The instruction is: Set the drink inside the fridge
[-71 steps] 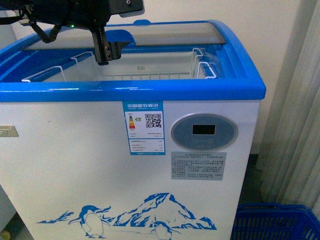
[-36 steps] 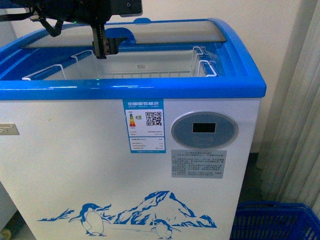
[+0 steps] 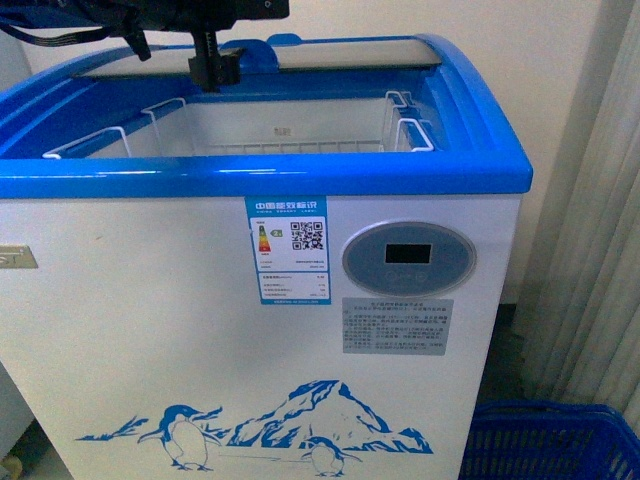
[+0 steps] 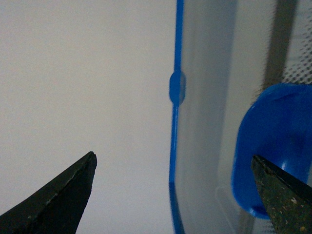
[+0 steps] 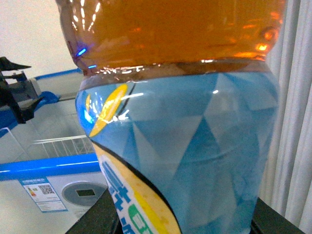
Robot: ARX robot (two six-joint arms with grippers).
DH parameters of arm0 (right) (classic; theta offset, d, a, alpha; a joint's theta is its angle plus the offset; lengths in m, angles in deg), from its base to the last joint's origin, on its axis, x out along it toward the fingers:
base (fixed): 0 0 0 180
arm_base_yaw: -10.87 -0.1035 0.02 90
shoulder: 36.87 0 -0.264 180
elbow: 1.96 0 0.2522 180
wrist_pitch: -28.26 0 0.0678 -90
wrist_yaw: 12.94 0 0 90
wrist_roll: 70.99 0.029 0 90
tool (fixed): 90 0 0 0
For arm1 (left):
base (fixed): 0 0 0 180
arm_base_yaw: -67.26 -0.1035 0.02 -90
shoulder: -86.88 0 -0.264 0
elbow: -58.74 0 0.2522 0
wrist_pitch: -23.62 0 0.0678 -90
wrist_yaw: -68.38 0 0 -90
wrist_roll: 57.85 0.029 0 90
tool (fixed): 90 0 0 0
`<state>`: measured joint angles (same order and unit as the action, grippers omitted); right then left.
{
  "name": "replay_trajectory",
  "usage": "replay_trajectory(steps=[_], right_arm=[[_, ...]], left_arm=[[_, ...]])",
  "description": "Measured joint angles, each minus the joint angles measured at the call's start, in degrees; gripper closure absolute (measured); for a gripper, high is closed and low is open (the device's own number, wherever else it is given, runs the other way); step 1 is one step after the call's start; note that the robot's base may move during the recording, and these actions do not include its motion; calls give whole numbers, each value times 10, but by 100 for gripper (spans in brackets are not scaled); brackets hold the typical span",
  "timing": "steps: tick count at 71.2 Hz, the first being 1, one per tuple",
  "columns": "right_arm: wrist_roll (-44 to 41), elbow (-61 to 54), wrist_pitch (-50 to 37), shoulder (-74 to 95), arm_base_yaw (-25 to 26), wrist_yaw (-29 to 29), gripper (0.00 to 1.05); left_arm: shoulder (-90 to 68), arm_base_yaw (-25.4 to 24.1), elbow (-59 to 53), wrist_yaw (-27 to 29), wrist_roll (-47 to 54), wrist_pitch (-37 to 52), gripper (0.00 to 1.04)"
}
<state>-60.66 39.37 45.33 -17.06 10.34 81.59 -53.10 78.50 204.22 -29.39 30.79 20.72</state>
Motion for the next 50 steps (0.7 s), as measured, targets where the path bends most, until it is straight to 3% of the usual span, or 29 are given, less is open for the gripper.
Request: replay_trajectory(steps=[9,24,34,44,50], right_arm=[[0,0,0,0,0,0,67],[0,0,0,0,0,0,67],[0,0,0,0,0,0,67],[0,0,0,0,0,0,67],[0,0,0,0,0,0,67]], left_arm=[[-1,4,6,45,-42,21,8],[42,13,-44,143,-215,35,8],[159,22,-191,184,-385,34,8],[378,50,-447,157,-595,39,8],[474,63,-559,155,-652,49,8]])
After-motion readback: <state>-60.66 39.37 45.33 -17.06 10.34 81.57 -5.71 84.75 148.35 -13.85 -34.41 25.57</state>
